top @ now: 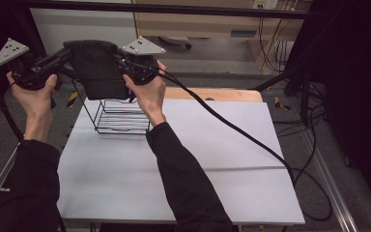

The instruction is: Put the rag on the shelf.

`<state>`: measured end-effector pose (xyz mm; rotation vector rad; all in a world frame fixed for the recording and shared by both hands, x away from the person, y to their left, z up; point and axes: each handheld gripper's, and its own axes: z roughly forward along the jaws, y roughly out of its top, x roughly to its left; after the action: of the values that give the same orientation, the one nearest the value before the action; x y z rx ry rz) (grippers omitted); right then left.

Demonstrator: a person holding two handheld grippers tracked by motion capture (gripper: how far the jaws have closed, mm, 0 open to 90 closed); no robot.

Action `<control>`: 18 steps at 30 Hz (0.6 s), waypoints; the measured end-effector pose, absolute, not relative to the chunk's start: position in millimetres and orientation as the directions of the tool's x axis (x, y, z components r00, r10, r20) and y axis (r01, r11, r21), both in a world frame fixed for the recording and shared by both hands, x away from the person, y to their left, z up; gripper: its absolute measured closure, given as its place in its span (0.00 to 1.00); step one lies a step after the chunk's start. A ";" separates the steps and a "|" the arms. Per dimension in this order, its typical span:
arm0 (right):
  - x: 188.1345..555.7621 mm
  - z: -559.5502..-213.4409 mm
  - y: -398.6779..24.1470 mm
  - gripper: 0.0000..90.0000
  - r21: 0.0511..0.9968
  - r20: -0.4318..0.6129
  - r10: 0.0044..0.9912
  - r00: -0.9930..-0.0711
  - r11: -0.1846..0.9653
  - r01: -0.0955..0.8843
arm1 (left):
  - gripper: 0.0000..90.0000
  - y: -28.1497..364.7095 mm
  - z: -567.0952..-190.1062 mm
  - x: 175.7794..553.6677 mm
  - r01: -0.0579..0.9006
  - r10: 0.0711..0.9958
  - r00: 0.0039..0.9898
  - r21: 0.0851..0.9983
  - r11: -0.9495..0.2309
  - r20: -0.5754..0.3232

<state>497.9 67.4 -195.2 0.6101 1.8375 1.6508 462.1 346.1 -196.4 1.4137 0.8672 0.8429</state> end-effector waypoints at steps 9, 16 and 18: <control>489.7 -198.4 69.5 0.86 0.986 -0.151 0.672 -0.725 0.150 -0.066 | 0.92 348.9 -203.9 455.0 0.015 0.888 0.459 1.000 -0.006 -0.001; 487.6 -203.3 67.4 0.86 0.988 -0.139 0.664 -0.735 0.146 -0.055 | 0.92 348.6 -208.5 451.1 0.010 0.886 0.464 1.000 -0.006 0.001; 487.0 -203.5 67.1 0.86 0.987 -0.145 0.662 -0.735 0.152 -0.058 | 0.92 348.8 -209.1 450.1 0.010 0.885 0.466 1.000 -0.010 0.004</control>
<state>487.0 67.1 -203.5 0.5751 1.8648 1.6361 450.1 348.8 -209.1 1.4142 0.8501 0.8444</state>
